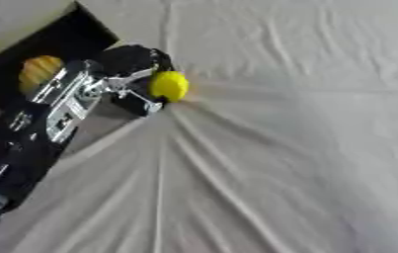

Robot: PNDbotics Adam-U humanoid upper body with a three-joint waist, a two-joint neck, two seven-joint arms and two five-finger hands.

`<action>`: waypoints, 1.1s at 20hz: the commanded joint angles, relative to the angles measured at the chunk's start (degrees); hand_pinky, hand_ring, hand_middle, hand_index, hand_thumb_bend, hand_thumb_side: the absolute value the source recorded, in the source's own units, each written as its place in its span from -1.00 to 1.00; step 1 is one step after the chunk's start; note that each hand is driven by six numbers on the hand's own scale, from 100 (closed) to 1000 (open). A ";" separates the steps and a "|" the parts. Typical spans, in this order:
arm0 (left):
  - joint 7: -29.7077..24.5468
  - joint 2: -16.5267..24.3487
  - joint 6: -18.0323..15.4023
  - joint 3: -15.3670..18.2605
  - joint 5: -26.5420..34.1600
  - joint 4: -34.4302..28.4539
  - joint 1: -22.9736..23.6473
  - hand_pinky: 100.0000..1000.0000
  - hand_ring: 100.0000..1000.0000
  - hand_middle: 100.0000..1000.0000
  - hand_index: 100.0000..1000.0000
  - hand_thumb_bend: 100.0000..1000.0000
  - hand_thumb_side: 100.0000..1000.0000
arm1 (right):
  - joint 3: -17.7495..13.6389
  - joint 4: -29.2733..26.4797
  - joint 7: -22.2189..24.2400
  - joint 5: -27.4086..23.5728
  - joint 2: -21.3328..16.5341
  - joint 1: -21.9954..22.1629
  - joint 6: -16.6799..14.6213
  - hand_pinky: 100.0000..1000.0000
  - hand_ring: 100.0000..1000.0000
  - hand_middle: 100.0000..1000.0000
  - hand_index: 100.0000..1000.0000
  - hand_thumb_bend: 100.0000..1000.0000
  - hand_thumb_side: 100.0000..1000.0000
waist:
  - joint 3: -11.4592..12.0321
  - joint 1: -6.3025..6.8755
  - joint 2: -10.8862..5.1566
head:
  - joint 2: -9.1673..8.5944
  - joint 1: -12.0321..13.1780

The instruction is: Pick up objects on the table and place them in the box.

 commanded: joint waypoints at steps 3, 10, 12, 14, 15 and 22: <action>-1.26 4.34 2.09 0.57 5.47 -11.22 -0.79 0.49 0.48 0.31 0.45 -1.00 -0.82 | -0.74 -0.94 -0.39 0.30 -1.39 0.29 0.00 0.89 0.62 0.19 0.55 -1.00 0.20 | 0.41 0.09 -1.51 | -0.52 -0.74; -3.41 11.21 7.94 5.48 15.51 -22.67 -1.19 0.48 0.45 0.28 0.43 -1.00 -0.75 | -1.03 -0.94 -0.83 0.45 -1.87 0.63 -0.43 0.88 0.62 0.19 0.55 -1.00 0.20 | 1.12 0.15 -1.84 | -0.33 -1.74; -3.16 13.09 9.78 7.23 17.95 -25.26 -1.12 0.48 0.44 0.27 0.42 -1.00 -0.69 | -1.11 -0.94 -0.97 0.49 -1.99 0.70 -0.59 0.88 0.62 0.19 0.55 -1.00 0.20 | 1.31 0.07 -1.85 | -0.25 -2.14; -2.75 14.81 11.87 9.05 21.24 -26.96 -0.86 0.47 0.42 0.25 0.40 -1.00 -0.63 | -1.14 -0.94 -1.04 0.56 -2.03 0.80 -0.67 0.88 0.62 0.19 0.55 -1.00 0.20 | 1.55 -0.03 -1.86 | -0.18 -2.45; -2.51 15.81 12.79 9.84 22.55 -27.60 -0.55 0.46 0.41 0.24 0.40 -1.00 -0.63 | -1.17 -0.94 -1.07 0.58 -2.04 0.81 -0.70 0.88 0.62 0.19 0.55 -1.00 0.20 | 1.65 -0.06 -1.86 | -0.17 -2.60; 1.19 24.30 16.21 14.09 23.99 -27.55 4.73 0.44 0.41 0.24 0.39 -1.00 -0.77 | -1.64 -0.94 -1.66 1.05 -2.26 1.44 -1.09 0.88 0.62 0.19 0.55 -1.00 0.20 | 2.29 -0.13 -1.82 | -0.24 -3.75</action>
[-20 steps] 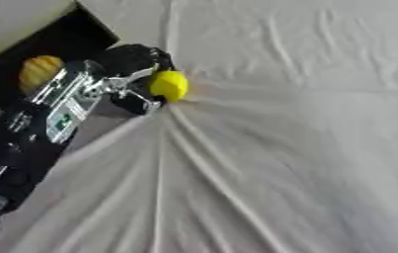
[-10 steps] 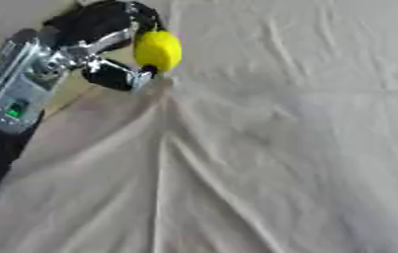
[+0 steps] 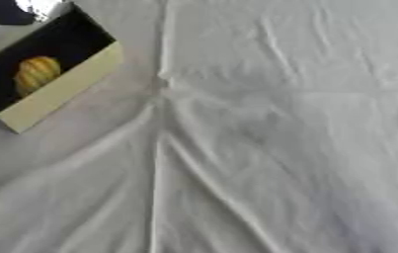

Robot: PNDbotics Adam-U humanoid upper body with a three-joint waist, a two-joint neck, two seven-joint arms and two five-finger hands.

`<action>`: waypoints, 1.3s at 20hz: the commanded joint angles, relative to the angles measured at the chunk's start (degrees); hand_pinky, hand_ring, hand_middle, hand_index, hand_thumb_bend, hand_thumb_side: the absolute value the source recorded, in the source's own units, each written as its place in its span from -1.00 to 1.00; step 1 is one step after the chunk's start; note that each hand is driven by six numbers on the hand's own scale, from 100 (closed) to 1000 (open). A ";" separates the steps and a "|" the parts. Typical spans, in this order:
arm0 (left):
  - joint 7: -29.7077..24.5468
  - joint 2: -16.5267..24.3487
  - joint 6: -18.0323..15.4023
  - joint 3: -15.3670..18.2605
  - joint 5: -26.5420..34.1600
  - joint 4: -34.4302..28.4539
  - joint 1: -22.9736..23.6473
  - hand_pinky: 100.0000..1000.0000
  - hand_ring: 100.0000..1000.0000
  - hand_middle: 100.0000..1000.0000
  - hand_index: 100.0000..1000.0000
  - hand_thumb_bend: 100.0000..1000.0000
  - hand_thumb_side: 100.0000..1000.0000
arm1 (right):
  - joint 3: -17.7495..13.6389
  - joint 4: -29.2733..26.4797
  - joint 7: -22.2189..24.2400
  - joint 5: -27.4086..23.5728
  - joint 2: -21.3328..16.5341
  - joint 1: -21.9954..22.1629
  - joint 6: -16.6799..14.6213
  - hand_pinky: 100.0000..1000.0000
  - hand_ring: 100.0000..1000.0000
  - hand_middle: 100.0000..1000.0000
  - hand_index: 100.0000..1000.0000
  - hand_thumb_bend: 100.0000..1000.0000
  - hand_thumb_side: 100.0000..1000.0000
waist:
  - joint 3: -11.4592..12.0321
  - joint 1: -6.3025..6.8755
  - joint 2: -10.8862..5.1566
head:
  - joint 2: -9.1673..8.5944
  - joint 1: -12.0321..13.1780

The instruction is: Pick up objects on the table and place them in the box.

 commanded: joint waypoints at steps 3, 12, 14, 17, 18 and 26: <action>3.28 6.45 0.42 2.27 -0.05 2.05 2.23 0.43 0.41 0.23 0.39 -1.00 -0.82 | -0.88 -0.94 -0.48 0.48 -2.15 -0.03 -0.30 0.88 0.62 0.20 0.55 -1.00 0.20 | 0.32 -0.21 -1.62 | -0.41 -0.48; 3.98 5.19 -5.69 0.07 -0.30 14.42 2.78 0.45 0.43 0.25 0.40 -1.00 -0.77 | -0.72 -0.94 -0.39 0.28 -1.98 -0.24 -0.61 0.88 0.62 0.20 0.55 -1.00 0.19 | 0.04 -0.85 -1.60 | -0.59 0.51; 4.08 4.64 -6.94 -0.12 -0.87 16.73 2.64 0.45 0.43 0.25 0.40 -1.00 -0.77 | -0.71 -0.94 -0.37 0.28 -1.78 -0.18 -0.48 0.88 0.62 0.19 0.55 -1.00 0.19 | -0.08 -0.83 -1.53 | -0.61 0.62; 4.61 3.94 -8.20 -0.11 -2.21 19.84 2.46 0.45 0.43 0.26 0.40 -1.00 -0.80 | -0.68 -0.94 -0.24 0.29 -1.46 -0.10 -0.20 0.89 0.62 0.19 0.55 -1.00 0.20 | -0.22 -0.76 -1.41 | -0.68 0.66; 4.82 3.76 -8.45 -0.03 -2.70 20.73 2.44 0.45 0.44 0.26 0.41 -1.00 -0.81 | -0.68 -0.94 -0.22 0.30 -1.37 -0.06 -0.12 0.89 0.62 0.19 0.55 -1.00 0.20 | -0.25 -0.74 -1.37 | -0.68 0.68; 3.69 3.38 -9.64 0.00 -9.06 24.90 2.23 0.59 0.64 0.54 0.81 -1.00 -0.60 | -0.63 -0.94 -0.03 0.06 -1.13 -0.08 0.06 0.89 0.62 0.18 0.55 -1.00 0.20 | -0.19 -0.73 -1.40 | -0.82 0.58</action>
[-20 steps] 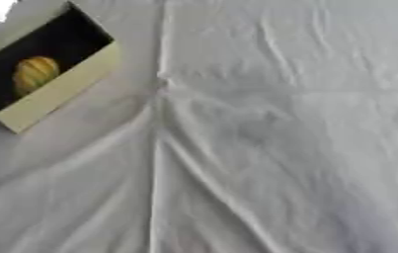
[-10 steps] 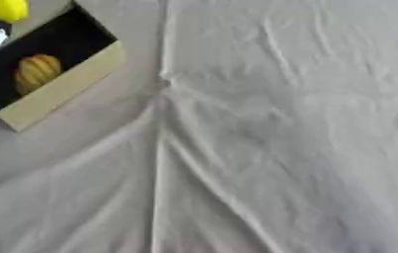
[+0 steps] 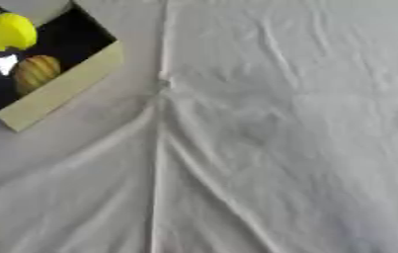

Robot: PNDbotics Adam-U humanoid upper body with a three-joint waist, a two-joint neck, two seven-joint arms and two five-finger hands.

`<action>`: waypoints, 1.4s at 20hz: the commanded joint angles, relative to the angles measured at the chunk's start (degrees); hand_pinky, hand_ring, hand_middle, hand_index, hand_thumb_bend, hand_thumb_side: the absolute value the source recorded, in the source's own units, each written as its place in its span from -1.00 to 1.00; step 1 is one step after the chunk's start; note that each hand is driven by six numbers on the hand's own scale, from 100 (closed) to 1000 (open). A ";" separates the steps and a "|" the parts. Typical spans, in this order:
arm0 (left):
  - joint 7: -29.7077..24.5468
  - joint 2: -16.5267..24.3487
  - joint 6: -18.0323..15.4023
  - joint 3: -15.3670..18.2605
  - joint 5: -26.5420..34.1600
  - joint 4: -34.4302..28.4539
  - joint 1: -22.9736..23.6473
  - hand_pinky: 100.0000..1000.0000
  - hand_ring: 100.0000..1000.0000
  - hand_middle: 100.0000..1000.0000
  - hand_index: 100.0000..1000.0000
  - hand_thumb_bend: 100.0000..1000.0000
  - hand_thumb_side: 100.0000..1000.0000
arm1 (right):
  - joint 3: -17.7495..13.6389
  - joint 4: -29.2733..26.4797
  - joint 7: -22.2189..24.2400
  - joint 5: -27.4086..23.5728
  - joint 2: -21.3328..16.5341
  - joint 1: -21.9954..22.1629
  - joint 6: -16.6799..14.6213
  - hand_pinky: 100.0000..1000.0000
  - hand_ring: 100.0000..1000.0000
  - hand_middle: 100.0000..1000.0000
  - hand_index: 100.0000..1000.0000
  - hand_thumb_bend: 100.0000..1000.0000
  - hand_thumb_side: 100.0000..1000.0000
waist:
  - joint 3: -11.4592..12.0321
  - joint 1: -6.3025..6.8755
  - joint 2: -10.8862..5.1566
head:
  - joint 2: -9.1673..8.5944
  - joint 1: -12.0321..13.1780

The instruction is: Pick up objects on the table and place them in the box.

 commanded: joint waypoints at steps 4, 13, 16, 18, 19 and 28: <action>-1.18 0.90 -0.45 1.03 -4.58 0.70 -1.52 0.71 0.80 0.69 0.95 -0.70 0.24 | -0.32 -0.94 0.27 -0.18 -0.77 -0.01 0.07 0.89 0.62 0.18 0.55 -1.00 0.20 | 0.05 0.01 -1.46 | -0.71 0.07; 2.13 1.88 -0.14 2.39 -4.18 -4.30 -1.80 0.72 0.86 0.70 0.94 -0.26 0.64 | -0.37 -0.94 0.39 -0.18 -0.69 0.27 0.30 0.89 0.62 0.18 0.55 -1.00 0.20 | 0.35 0.13 -1.56 | -0.33 -0.15; 2.16 2.27 -0.14 2.52 -3.60 -5.88 -1.84 0.70 0.85 0.68 0.92 -0.30 0.54 | -0.38 -0.94 0.42 -0.22 -0.68 0.33 0.34 0.89 0.62 0.18 0.55 -1.00 0.20 | 0.42 0.18 -1.65 | -0.37 -0.15; 2.18 2.35 -0.05 2.77 -2.35 -7.09 -1.75 0.70 0.84 0.68 0.91 -0.37 0.47 | -0.38 -0.94 0.44 -0.23 -0.65 0.40 0.38 0.89 0.62 0.18 0.55 -1.00 0.20 | 0.44 0.16 -1.70 | -0.46 -0.21; 2.26 2.38 0.12 3.09 -1.37 -8.17 -1.67 0.70 0.84 0.67 0.90 -0.44 0.42 | -0.41 -0.94 0.43 -0.22 -0.63 0.44 0.36 0.89 0.62 0.18 0.55 -1.00 0.20 | 0.45 0.12 -1.71 | -0.46 -0.25; 13.98 5.16 7.37 9.08 24.05 -37.47 4.90 0.63 0.61 0.50 0.70 -1.00 -0.04 | -1.37 -0.94 -0.85 -0.06 -1.02 0.19 -1.22 0.88 0.62 0.18 0.55 -1.00 0.20 | 0.71 -0.08 -1.43 | -0.47 -0.78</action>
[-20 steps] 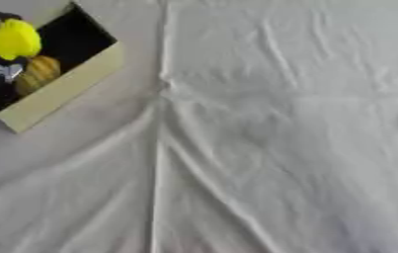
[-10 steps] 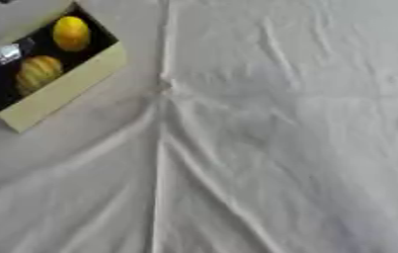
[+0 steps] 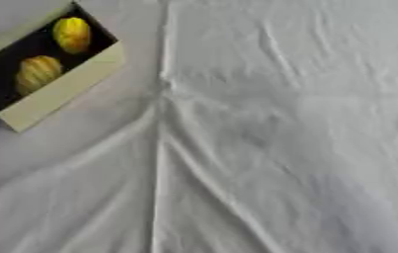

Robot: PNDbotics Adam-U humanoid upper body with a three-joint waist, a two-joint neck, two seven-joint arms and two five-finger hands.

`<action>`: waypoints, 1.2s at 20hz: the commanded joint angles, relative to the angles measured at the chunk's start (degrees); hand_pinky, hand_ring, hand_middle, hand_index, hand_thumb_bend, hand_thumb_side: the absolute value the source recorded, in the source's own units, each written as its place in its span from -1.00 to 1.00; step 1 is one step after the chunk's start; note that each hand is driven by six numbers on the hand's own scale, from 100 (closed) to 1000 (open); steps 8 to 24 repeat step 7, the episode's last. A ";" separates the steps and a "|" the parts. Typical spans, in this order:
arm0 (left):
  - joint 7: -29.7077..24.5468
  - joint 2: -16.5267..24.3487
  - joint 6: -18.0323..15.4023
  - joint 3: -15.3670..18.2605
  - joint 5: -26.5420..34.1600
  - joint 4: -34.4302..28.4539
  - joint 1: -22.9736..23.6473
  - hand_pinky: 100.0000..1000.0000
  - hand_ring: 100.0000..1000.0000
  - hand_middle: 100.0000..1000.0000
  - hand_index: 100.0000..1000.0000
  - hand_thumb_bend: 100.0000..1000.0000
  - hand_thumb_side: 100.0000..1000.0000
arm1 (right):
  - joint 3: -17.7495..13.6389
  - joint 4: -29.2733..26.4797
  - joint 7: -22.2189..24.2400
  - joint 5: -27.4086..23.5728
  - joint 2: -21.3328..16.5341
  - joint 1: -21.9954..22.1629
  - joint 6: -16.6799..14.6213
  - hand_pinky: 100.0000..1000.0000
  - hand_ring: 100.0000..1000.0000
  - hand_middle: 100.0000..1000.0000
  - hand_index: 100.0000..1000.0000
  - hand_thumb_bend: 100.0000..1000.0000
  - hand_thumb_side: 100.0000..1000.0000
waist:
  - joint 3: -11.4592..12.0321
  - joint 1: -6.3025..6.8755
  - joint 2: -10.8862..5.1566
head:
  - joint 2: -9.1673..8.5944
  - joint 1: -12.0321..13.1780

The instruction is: Pick up objects on the table and place them in the box.

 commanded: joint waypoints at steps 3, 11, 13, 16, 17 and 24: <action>15.26 2.96 -1.95 5.43 19.81 -14.44 5.24 0.63 0.57 0.47 0.66 -1.00 0.05 | -1.43 -0.94 -1.19 0.12 -1.63 -0.64 -1.92 0.88 0.61 0.19 0.55 -1.00 0.19 | 0.08 -0.10 -1.25 | -0.69 -0.41; 24.97 1.51 -11.66 8.15 30.40 -15.13 11.89 0.64 0.55 0.46 0.64 -1.00 0.09 | -1.73 -0.94 -1.98 0.35 -1.56 -1.13 -3.92 0.86 0.61 0.19 0.55 -1.00 0.19 | 0.11 -0.43 -0.96 | -1.14 -0.59; 24.97 1.51 -11.66 8.15 30.40 -15.13 11.89 0.64 0.55 0.46 0.64 -1.00 0.09 | -1.73 -0.94 -1.98 0.35 -1.56 -1.13 -3.92 0.86 0.61 0.19 0.55 -1.00 0.19 | 0.11 -0.43 -0.96 | -1.14 -0.59; 24.97 1.51 -11.66 8.15 30.40 -15.13 11.89 0.64 0.55 0.46 0.64 -1.00 0.09 | -1.73 -0.94 -1.98 0.35 -1.56 -1.13 -3.92 0.86 0.61 0.19 0.55 -1.00 0.19 | 0.11 -0.43 -0.96 | -1.14 -0.59; 24.97 1.51 -11.66 8.15 30.40 -15.13 11.89 0.64 0.55 0.46 0.64 -1.00 0.09 | -1.73 -0.94 -1.98 0.35 -1.56 -1.13 -3.92 0.86 0.61 0.19 0.55 -1.00 0.19 | 0.11 -0.43 -0.96 | -1.14 -0.59; 24.97 1.51 -11.66 8.15 30.40 -15.13 11.89 0.64 0.55 0.46 0.64 -1.00 0.09 | -1.73 -0.94 -1.98 0.35 -1.56 -1.13 -3.92 0.86 0.61 0.19 0.55 -1.00 0.19 | 0.11 -0.43 -0.96 | -1.14 -0.59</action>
